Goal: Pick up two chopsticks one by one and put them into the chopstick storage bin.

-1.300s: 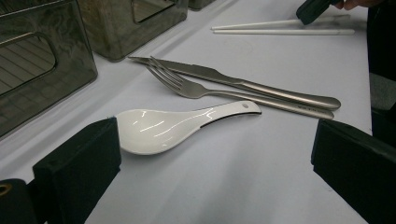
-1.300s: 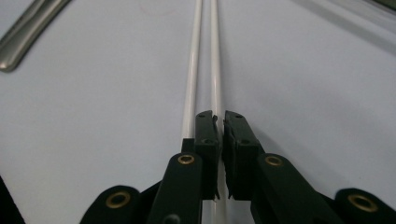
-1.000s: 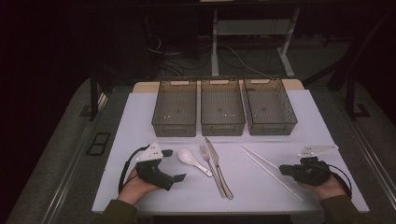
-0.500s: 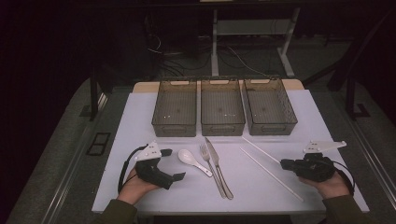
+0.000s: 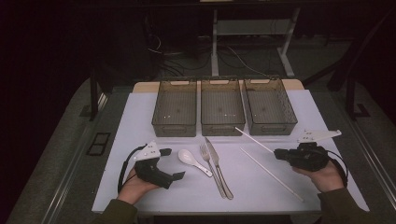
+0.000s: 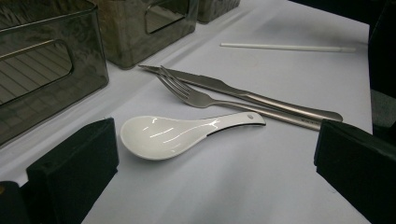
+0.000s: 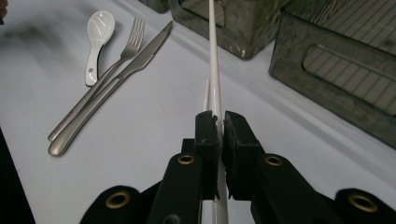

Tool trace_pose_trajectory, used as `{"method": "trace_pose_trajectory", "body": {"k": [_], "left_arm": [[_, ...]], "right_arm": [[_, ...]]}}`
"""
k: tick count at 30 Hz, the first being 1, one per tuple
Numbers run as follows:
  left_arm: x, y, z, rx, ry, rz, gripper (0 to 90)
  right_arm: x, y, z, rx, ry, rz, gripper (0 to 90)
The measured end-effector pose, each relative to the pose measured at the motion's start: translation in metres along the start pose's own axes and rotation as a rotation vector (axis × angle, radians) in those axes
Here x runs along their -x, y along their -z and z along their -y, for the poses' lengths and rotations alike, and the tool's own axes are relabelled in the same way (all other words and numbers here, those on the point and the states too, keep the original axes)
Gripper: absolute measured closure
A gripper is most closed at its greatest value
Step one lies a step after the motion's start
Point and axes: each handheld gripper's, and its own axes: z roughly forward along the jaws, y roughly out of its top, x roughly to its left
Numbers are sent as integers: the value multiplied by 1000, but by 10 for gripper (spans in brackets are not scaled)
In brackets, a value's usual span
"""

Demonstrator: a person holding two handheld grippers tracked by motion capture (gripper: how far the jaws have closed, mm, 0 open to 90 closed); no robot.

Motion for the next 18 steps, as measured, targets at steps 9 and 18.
{"method": "trace_pose_trajectory", "body": {"k": [9,18], "left_arm": [[0,-1,0,2,-2,1,0],[1,-1,0,2,-11,3,0]], "right_arm": [[1,-11,-24,14,13,-8,843],[2,-23,-44,17,23,-5,842]]}}
